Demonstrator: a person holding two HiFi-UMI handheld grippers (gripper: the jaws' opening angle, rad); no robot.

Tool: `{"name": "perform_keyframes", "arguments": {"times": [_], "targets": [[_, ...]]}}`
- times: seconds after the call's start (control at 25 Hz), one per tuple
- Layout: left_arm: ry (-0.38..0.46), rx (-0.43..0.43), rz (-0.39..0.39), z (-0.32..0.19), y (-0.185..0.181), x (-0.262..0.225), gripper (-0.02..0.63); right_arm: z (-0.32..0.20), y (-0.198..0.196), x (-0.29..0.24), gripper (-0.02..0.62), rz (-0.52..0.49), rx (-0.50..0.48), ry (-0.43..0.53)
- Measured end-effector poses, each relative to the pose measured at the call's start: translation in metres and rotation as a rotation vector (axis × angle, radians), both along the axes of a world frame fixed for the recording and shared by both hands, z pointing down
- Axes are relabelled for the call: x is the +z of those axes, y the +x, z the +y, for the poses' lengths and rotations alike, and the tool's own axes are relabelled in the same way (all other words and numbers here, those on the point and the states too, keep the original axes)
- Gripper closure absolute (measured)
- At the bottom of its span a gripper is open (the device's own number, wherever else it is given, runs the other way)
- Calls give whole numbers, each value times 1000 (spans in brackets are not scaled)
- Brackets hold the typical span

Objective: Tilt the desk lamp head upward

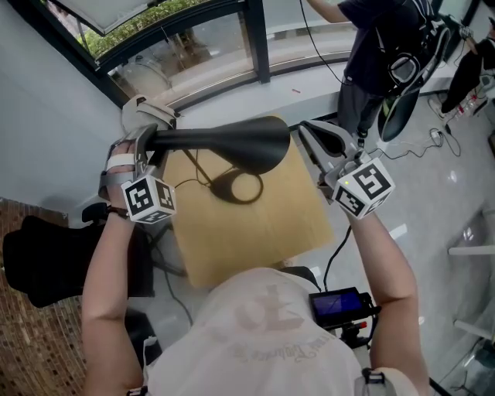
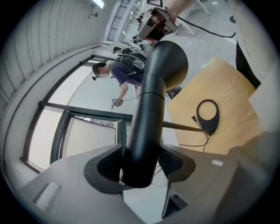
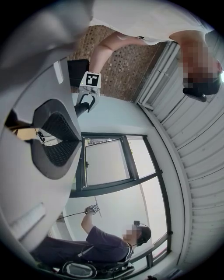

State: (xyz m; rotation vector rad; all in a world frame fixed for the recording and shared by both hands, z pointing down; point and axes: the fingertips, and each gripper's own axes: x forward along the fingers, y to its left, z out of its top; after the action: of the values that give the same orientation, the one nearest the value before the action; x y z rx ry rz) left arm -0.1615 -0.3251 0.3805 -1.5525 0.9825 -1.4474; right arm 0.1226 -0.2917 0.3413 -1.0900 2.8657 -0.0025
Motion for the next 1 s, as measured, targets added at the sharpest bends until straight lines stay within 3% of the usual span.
{"name": "perform_keyframes", "arguments": {"times": [0.2, 0.48, 1.0], "targets": [[-9, -29, 134, 0, 0, 6, 365, 2, 1, -3, 583, 14, 5, 11], [5, -40, 174, 0, -2, 6, 362, 3, 4, -2, 583, 27, 18, 15], [7, -52, 325, 2, 3, 10, 362, 8, 9, -1, 583, 41, 25, -7]]}}
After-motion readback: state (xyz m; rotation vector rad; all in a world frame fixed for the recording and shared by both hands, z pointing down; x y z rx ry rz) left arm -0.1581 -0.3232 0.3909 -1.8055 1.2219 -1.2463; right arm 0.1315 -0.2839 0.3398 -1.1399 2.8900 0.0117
